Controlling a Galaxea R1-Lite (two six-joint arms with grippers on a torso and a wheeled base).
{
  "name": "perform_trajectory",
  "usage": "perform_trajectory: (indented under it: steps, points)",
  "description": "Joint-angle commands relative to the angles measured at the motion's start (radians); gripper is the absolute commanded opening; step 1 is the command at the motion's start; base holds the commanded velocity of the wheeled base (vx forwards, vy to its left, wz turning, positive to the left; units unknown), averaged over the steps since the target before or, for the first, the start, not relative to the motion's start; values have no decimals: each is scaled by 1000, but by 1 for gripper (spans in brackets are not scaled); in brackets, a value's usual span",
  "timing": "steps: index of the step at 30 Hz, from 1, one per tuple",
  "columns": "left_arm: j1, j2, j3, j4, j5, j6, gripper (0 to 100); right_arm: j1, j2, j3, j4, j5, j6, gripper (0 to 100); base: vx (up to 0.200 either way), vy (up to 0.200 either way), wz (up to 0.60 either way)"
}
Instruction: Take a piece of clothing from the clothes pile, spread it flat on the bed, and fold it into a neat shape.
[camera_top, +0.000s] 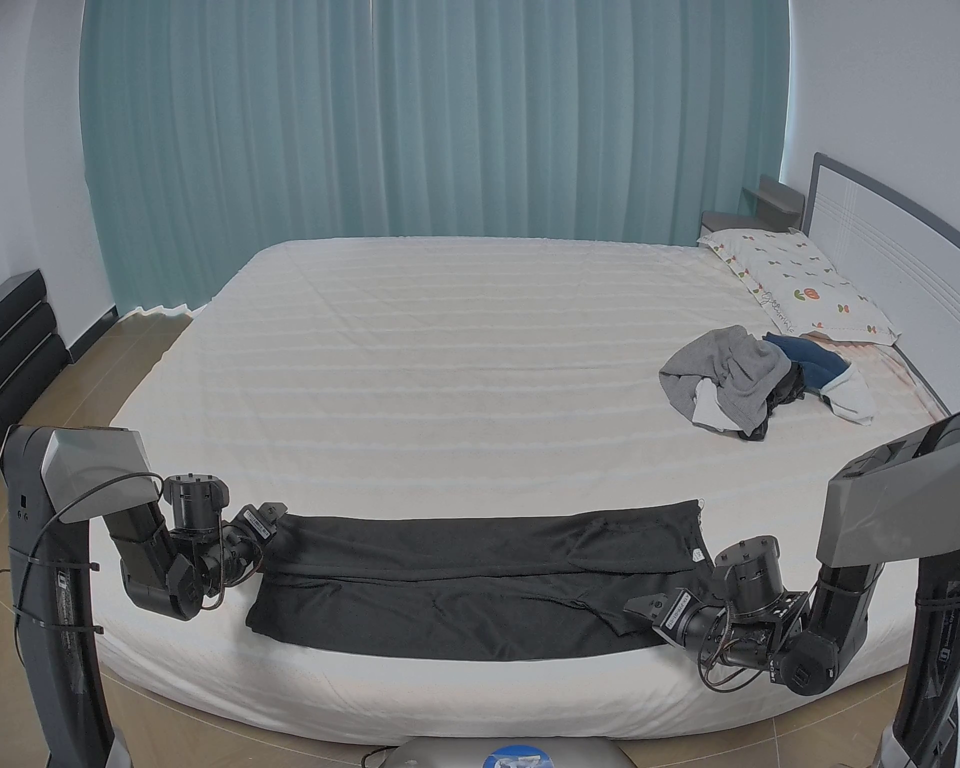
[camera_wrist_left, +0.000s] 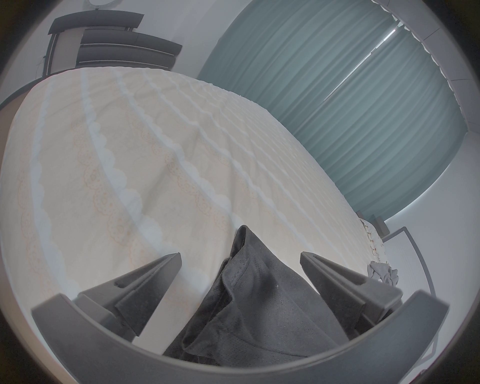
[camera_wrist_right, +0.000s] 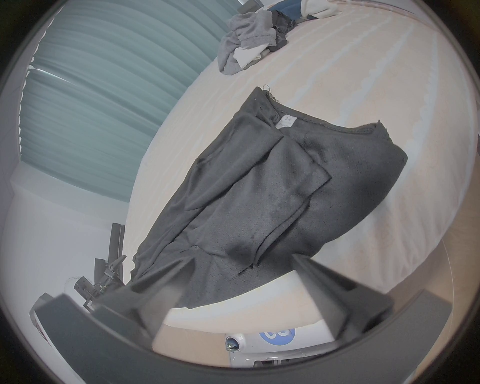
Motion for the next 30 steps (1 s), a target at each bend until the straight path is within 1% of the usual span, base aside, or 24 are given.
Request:
perform_trajectory:
  steps: [1,3,4,6,11,15,17,18,19,21,23,28,30]
  points:
    - [0,-3,1,-1,1,-2,100,-13,-61,13,-36,-5,-2,100,0,0,0]
    - [2,-7,3,-1,1,-2,100,-16,-69,15,-43,-7,-2,100,0,0,0]
    - [2,-22,6,1,0,-2,100,-39,-96,12,-72,-5,-5,100,0,0,0]
    - [2,-65,17,12,-2,-3,100,-54,-106,6,-101,-5,-6,100,0,0,0]
    - [-1,-92,29,15,-5,-5,100,-54,-101,0,-155,2,-2,100,0,0,0]
    - [-9,-92,31,18,-5,-5,100,-56,-6,-31,-188,13,2,100,0,0,0]
    - [-10,-96,31,32,-5,-5,100,-53,94,-46,-239,12,-6,100,0,0,0]
    - [-10,-96,31,33,-5,-5,100,-53,98,-45,-242,12,-6,100,0,0,0]
    - [-10,-97,29,41,-5,-5,100,-48,149,-43,-279,12,-21,100,0,0,0]
    - [-10,-102,31,41,-3,-3,100,-54,204,-46,-305,12,-61,100,0,0,0]
    - [-12,-112,43,42,-3,-2,100,-73,229,-45,-316,12,-81,100,0,0,0]
    - [-26,-137,64,53,-6,3,100,-96,226,-34,-320,2,-84,100,0,0,0]
    - [-36,-157,67,99,-29,4,100,-105,213,-28,-328,-1,-80,100,0,0,0]
